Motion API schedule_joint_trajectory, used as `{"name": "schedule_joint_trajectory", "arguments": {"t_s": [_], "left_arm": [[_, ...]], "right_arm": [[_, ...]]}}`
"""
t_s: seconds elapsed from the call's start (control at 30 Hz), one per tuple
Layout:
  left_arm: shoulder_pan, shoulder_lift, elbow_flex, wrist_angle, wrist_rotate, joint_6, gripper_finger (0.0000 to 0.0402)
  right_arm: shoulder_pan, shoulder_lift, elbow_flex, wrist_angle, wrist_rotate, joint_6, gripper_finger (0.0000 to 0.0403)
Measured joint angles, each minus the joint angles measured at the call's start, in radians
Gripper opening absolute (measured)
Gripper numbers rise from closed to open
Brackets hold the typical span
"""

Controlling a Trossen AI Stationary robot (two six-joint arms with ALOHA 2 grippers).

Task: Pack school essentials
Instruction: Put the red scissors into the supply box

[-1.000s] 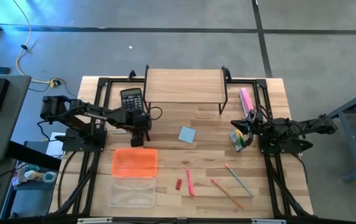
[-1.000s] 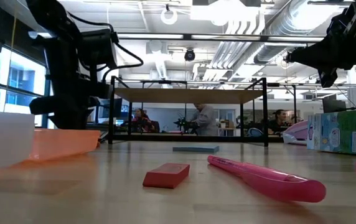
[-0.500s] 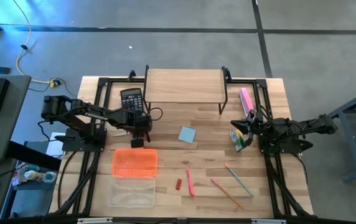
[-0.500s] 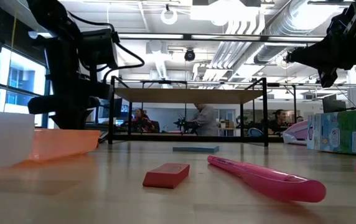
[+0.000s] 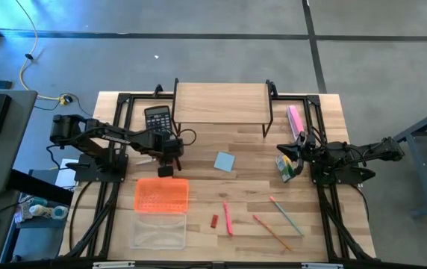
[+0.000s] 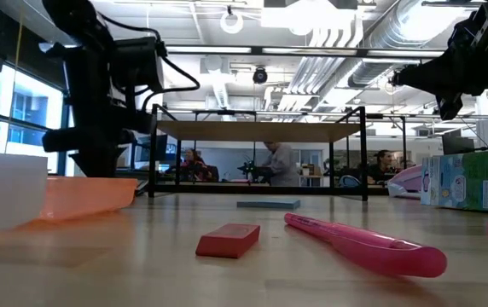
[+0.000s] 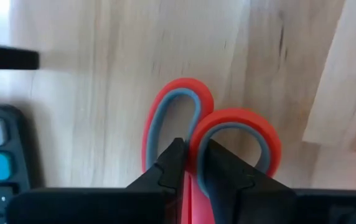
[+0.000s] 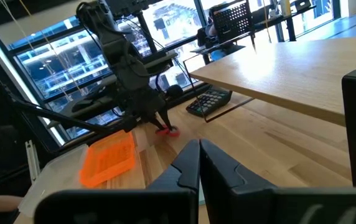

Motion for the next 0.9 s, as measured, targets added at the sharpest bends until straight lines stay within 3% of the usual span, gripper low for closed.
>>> {"name": "schedule_joint_trajectory", "arguments": {"t_s": [0.2, 0.5, 0.9], "left_arm": [[-0.036, -0.014, 0.075, -0.133, 0.004, -0.117, 0.0036], [-0.134, -0.016, 0.166, -0.198, 0.003, -0.279, 0.0035], [-0.324, -0.017, 0.374, -0.38, -0.049, -0.553, 0.0035]], "right_arm": [[0.0, 0.0, 0.0, 0.0, 0.0, 0.0, 0.0], [0.0, 0.0, 0.0, 0.0, 0.0, 0.0, 0.0], [0.0, 0.0, 0.0, 0.0, 0.0, 0.0, 0.0]]}}
